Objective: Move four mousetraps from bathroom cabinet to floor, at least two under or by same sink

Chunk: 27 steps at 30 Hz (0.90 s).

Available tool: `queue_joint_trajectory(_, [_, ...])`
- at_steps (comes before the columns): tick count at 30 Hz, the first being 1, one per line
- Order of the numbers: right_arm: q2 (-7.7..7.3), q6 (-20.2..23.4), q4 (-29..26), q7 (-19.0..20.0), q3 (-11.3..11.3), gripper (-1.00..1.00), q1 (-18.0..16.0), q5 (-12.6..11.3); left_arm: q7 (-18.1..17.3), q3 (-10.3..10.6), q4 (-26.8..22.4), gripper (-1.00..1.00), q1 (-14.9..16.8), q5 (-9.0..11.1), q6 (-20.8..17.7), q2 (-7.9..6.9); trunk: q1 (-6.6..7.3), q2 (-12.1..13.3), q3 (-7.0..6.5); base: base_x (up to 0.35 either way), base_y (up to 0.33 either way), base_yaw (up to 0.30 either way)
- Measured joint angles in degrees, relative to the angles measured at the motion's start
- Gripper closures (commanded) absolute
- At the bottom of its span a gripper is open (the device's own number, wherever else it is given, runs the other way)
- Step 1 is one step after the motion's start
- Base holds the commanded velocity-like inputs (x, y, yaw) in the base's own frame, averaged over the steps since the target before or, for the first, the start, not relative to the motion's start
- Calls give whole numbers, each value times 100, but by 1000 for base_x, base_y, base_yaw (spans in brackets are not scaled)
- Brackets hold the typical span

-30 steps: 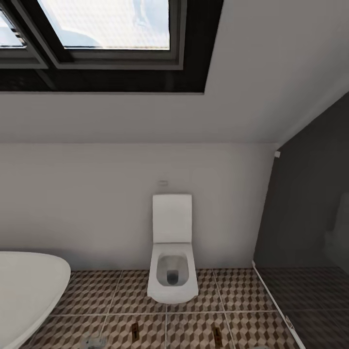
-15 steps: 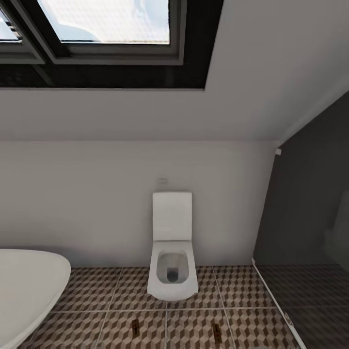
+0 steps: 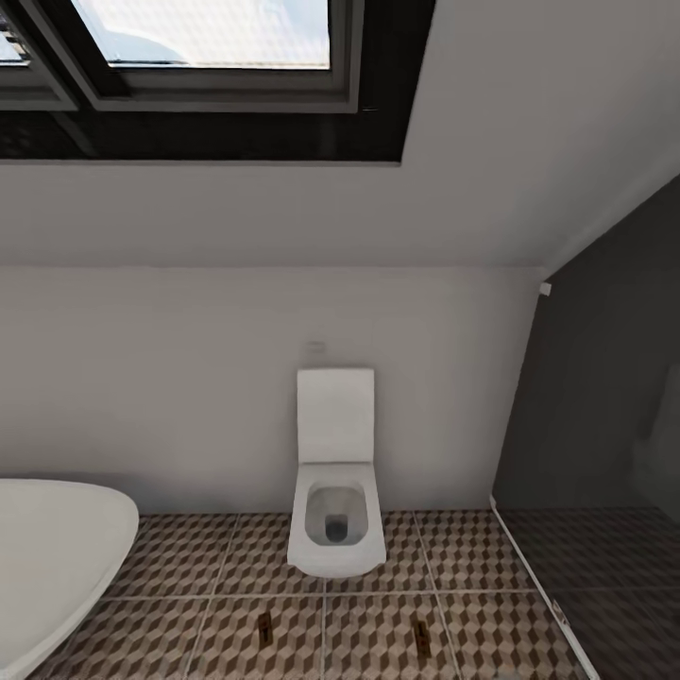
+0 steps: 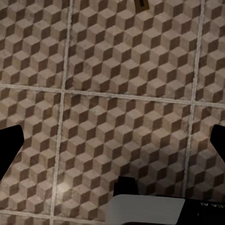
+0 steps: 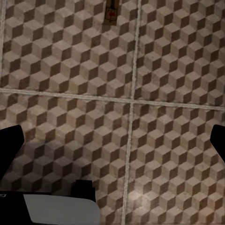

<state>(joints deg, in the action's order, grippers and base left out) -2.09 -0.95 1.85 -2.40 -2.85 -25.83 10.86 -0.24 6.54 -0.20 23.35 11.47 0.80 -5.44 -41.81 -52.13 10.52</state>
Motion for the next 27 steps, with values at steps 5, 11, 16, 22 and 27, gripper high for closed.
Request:
queue_joint_trajectory(5, [-12,-8,-4,-7,0,-100,16,2,0,0,0,-100,-35,0,0,0,0,0,46,0,0,0])
queue_joint_trajectory(11, [-6,-15,-1,-4,0,-100,61,5,0,0,0,-100,-58,0,0,0,0,0,102,0,0,0])
queue_joint_trajectory(16, [-3,-31,-3,-1,0,-100,109,6,0,0,0,-100,-72,0,0,0,0,0,148,0,0,0])
queue_joint_trajectory(22, [-15,-61,-8,5,0,-100,220,7,14,6,0,-100,-77,0,0,1,0,0,203,0,0,0])
queue_joint_trajectory(27, [-18,-55,-9,7,0,-100,256,7,32,4,0,-100,-79,1,0,0,0,0,249,0,0,0])
